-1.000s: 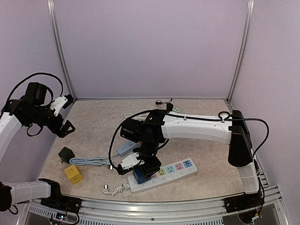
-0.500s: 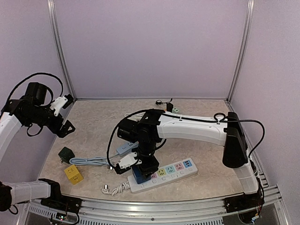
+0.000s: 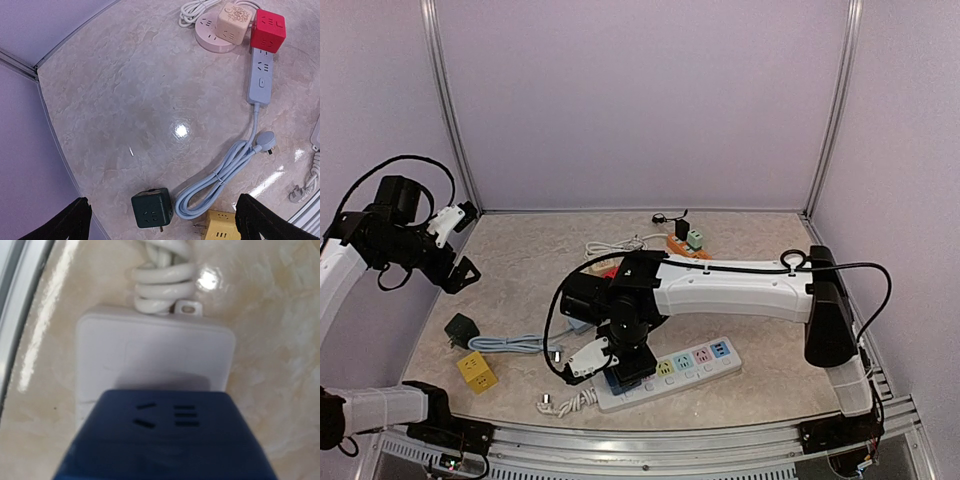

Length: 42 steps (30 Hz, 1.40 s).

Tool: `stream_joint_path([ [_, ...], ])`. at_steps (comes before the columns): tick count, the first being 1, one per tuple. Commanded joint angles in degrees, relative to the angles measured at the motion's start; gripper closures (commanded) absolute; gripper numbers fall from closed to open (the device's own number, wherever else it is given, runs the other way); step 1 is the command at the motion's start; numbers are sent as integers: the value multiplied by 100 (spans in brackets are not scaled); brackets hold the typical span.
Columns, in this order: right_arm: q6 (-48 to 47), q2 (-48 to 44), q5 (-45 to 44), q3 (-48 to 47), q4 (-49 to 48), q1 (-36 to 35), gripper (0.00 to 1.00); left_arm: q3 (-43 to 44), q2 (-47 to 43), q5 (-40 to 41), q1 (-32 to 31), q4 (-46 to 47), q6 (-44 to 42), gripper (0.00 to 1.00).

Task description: Insert the plug

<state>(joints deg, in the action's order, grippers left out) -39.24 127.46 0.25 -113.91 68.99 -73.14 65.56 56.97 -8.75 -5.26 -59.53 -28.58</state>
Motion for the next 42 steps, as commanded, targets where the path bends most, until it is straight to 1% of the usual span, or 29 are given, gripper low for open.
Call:
stream_joint_path([
  [1,-143,1181,-40,140,427,-40,100,-7,-14,0,64,18,-5,1],
  [3,-101,1456,316,-182,595,75,100,0,-26,-16,76,4,-3,1],
  [5,-26,1626,443,-114,550,187,100,-8,-41,-13,86,5,-7,1],
  [9,267,1595,460,729,69,314,100,-8,-41,-10,95,18,-17,1],
  [13,646,1244,638,1672,-510,286,100,-17,-37,10,95,12,-25,1],
  [15,766,1170,400,1938,-573,183,100,-19,-37,3,95,12,-25,1],
  [17,816,1357,46,1595,-246,-7,100,-26,-14,-12,99,27,-25,1],
  [19,936,1635,138,971,18,-109,100,-21,13,-18,99,31,-25,1],
  [20,1025,1688,196,837,-4,-104,100,-17,15,-17,103,21,-17,1],
  [24,1554,1668,279,937,-106,-66,100,-25,-36,-31,104,-25,-11,1],
  [29,1591,1520,385,1507,-340,-59,100,-45,-29,-35,113,29,-32,1],
  [36,1455,2301,92,944,-273,-79,100,-46,-63,-61,113,5,-36,1],
  [38,1530,2403,139,1017,-339,-85,100,-35,-78,-55,113,-21,-33,1],
  [42,1730,2321,84,1369,-486,-87,100,-60,-88,-64,113,8,-51,1],
])
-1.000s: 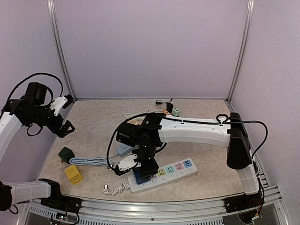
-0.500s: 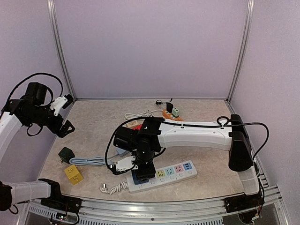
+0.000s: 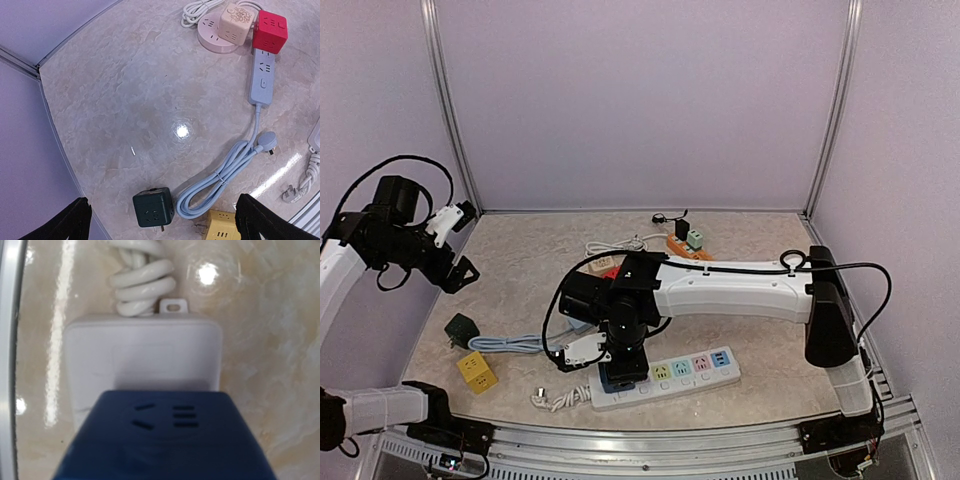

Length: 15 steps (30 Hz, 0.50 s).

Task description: Insert the plug

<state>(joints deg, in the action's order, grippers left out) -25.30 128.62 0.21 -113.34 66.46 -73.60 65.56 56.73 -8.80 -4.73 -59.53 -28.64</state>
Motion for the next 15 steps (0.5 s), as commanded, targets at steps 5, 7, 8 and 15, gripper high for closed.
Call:
stream_joint_path([
  [5,533,1786,23,1242,-249,-35,100,-10,-38,-71,60,-5,-44,1],
  [7,605,1372,192,1043,-426,55,100,-8,-39,-70,60,-9,-45,1],
  [8,638,1072,305,974,-584,128,100,-8,-39,-74,60,-14,-47,1],
  [15,580,-122,935,722,-1015,577,100,53,-56,-128,60,-39,-40,1],
])
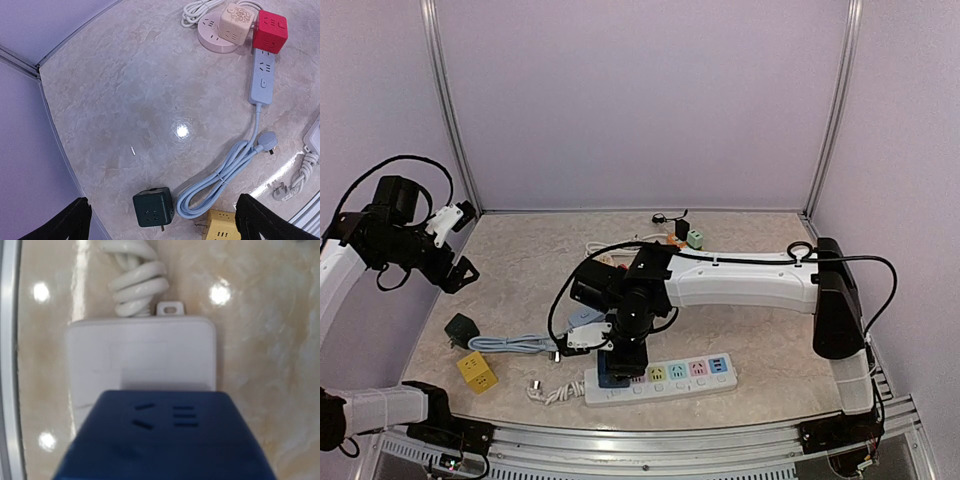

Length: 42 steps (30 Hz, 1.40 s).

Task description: Insert the plug

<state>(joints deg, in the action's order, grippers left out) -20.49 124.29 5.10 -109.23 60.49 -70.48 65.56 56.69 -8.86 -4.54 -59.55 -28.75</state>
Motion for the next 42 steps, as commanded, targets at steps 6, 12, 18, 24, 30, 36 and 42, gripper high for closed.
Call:
stream_joint_path([
  [6,-149,117,557,-93,94,466,100,35,-69,-113,40,-30,-44,1],
  [12,-347,443,112,-834,943,425,100,-8,-120,-102,40,-24,-84,1],
  [18,-319,735,-98,-1569,1528,292,100,-25,-123,-106,40,-12,-95,1],
  [24,-276,742,-187,-1593,1565,240,100,-35,-108,-111,40,-12,-103,1],
  [30,-274,863,66,-1567,1402,234,100,-39,-94,-95,40,-5,-104,1],
  [36,-311,941,169,-1850,1156,235,100,-44,-79,-100,40,-4,-95,1],
  [42,-337,989,40,-1845,1311,233,100,-52,-79,-92,40,-2,-104,1],
])
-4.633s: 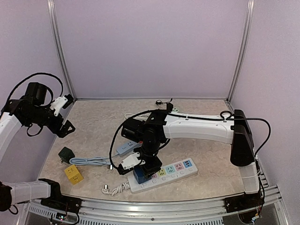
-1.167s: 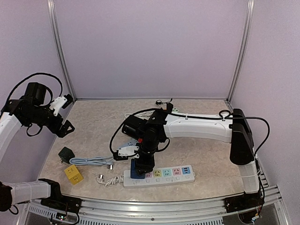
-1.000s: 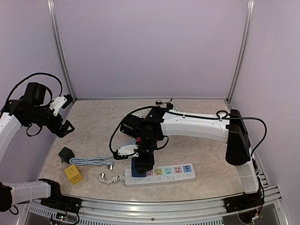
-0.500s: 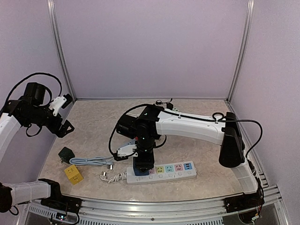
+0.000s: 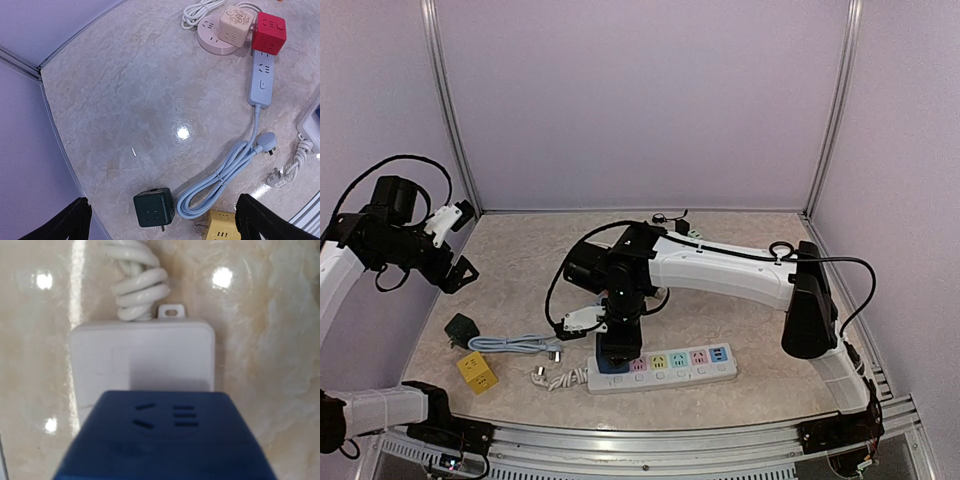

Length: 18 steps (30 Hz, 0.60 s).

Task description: Insert the plug

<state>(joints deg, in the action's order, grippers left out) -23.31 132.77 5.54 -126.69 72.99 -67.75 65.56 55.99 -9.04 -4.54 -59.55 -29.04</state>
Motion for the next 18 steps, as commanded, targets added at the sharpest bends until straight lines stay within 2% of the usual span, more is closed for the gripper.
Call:
stream_joint_path([
  [1,-56,150,-21,-105,90,-40,100,-52,-9,-79,40,-5,-74,1],
  [8,-211,274,-159,-105,327,-64,100,-52,-9,-72,40,-21,-75,1],
  [18,-196,341,-114,139,132,-73,100,-78,-13,-72,40,-12,-89,1],
])
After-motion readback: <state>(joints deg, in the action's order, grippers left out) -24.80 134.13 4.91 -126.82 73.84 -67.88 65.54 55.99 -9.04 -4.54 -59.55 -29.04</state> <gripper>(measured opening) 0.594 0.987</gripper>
